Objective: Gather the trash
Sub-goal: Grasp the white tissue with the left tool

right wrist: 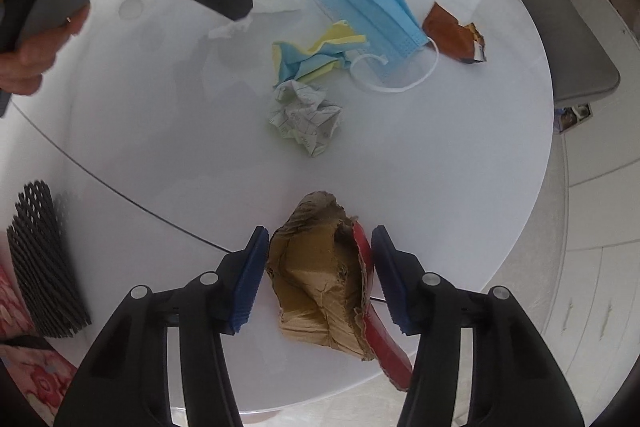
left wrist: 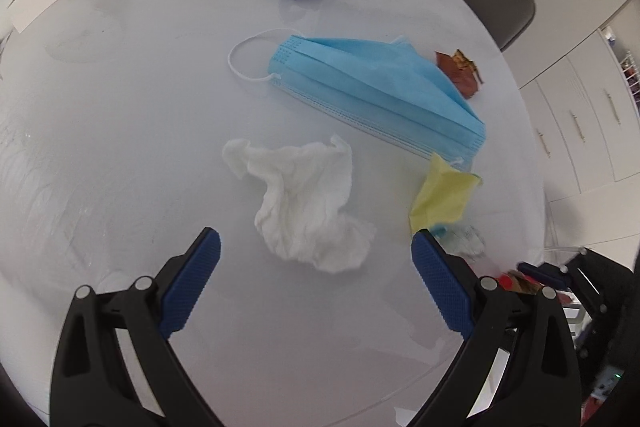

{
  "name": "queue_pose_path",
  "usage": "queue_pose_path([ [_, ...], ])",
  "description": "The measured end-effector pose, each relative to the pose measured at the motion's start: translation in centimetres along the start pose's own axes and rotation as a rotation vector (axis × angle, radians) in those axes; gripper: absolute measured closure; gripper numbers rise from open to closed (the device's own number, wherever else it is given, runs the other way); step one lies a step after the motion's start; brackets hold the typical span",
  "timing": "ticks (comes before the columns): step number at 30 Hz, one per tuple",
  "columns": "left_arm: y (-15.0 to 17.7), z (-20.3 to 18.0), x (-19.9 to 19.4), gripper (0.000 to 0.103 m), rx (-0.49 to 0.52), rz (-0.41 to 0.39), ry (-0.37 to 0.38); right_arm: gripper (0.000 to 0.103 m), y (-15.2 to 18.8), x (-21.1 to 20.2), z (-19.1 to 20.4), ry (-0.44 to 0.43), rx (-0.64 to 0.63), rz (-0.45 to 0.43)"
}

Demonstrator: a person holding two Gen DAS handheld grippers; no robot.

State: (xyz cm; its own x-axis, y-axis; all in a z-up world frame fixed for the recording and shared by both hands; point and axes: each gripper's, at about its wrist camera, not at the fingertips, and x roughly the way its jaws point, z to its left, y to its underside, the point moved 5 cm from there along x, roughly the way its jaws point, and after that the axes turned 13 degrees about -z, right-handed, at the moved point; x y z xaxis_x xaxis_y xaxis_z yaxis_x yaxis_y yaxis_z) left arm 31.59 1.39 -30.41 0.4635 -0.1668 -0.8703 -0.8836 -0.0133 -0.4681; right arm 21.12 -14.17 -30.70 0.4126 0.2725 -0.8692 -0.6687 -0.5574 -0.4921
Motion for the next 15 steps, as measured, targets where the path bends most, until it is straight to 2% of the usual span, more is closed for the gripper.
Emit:
queue_pose_path([
  [3, -0.3, 0.2, 1.1, 0.011, -0.009, 0.007, -0.029, 0.049, -0.2, -0.4, -0.5, 0.002, 0.058, -0.025],
  [5, -0.2, 0.5, 1.6, 0.019, -0.025, 0.018, -0.042, 0.049, -0.5, -1.1, -1.1, -0.002, 0.118, -0.054],
  [7, 0.0, 0.7, 2.2, 0.035, -0.042, 0.040, -0.051, 0.049, -0.7, -1.8, -1.4, -0.009, 0.176, -0.079],
  [8, 0.0, 0.8, 2.4, 0.039, -0.047, 0.047, -0.057, 0.049, -0.8, -2.0, -1.5, -0.009, 0.194, -0.088],
  [10, -0.1, 0.5, 2.4, 0.055, -0.024, 0.030, -0.077, 0.049, -1.0, -2.6, -1.6, -0.005, 0.234, -0.108],
  [11, -0.2, 0.4, 2.3, 0.060, -0.011, 0.027, -0.080, 0.049, -1.1, -3.0, -1.6, 0.001, 0.253, -0.120],
  [12, -0.1, 0.2, 2.3, 0.071, 0.001, 0.029, -0.075, 0.049, -1.2, -3.3, -1.6, 0.002, 0.268, -0.129],
  [13, 0.0, 0.0, 2.2, 0.076, 0.007, 0.033, -0.066, 0.049, -1.3, -3.6, -1.6, 0.000, 0.289, -0.139],
  [15, 0.1, -0.1, 1.6, 0.078, 0.017, 0.019, -0.066, 0.049, -1.1, -4.4, -1.8, -0.002, 0.330, -0.160],
])
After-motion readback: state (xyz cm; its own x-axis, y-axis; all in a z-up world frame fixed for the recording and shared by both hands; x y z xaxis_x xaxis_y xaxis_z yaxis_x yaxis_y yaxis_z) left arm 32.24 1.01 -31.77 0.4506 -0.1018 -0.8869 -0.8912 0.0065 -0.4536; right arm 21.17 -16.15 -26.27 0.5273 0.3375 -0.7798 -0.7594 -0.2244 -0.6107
